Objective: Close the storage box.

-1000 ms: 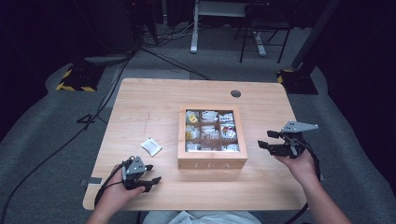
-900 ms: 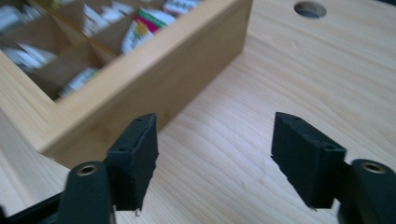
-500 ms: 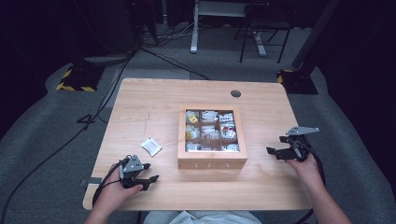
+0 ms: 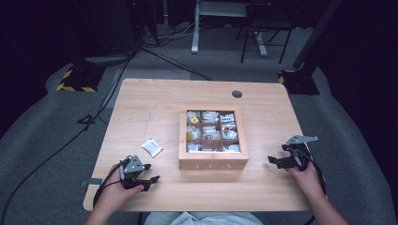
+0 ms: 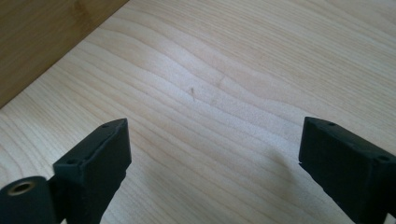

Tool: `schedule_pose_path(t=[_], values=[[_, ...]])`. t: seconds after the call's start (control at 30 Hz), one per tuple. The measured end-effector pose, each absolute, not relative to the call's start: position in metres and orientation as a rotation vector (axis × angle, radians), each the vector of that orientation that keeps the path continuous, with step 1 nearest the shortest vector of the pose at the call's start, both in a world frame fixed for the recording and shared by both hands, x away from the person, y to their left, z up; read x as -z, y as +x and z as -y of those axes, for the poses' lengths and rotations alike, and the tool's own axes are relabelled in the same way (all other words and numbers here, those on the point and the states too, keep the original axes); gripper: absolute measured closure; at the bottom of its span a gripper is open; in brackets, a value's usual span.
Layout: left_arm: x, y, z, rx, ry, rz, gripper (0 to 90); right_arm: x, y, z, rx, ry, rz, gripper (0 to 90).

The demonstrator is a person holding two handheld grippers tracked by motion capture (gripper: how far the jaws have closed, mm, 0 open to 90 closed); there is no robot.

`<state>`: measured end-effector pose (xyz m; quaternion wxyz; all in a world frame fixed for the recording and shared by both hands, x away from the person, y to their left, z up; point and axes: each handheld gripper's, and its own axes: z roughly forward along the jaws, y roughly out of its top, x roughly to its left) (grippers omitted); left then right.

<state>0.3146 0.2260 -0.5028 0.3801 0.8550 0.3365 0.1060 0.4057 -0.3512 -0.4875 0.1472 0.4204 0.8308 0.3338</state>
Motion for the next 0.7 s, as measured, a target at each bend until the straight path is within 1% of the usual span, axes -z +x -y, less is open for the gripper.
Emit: schedule_pose_path(t=[0.2,0.43,0.7], values=[[0.503,0.314,-0.225,-0.281,2.186,-0.858,39.3,0.495,0.403,0.349,-0.932,1.226,-2.378,7.2],[0.503,0.314,-0.225,-0.28,2.187,-0.857,39.1,0.502,0.401,0.346,-0.926,1.206,-2.351,0.0],[0.503,0.314,-0.224,-0.285,2.199,-0.845,37.2,0.506,0.399,0.342,-0.941,1.253,-2.277,0.0]])
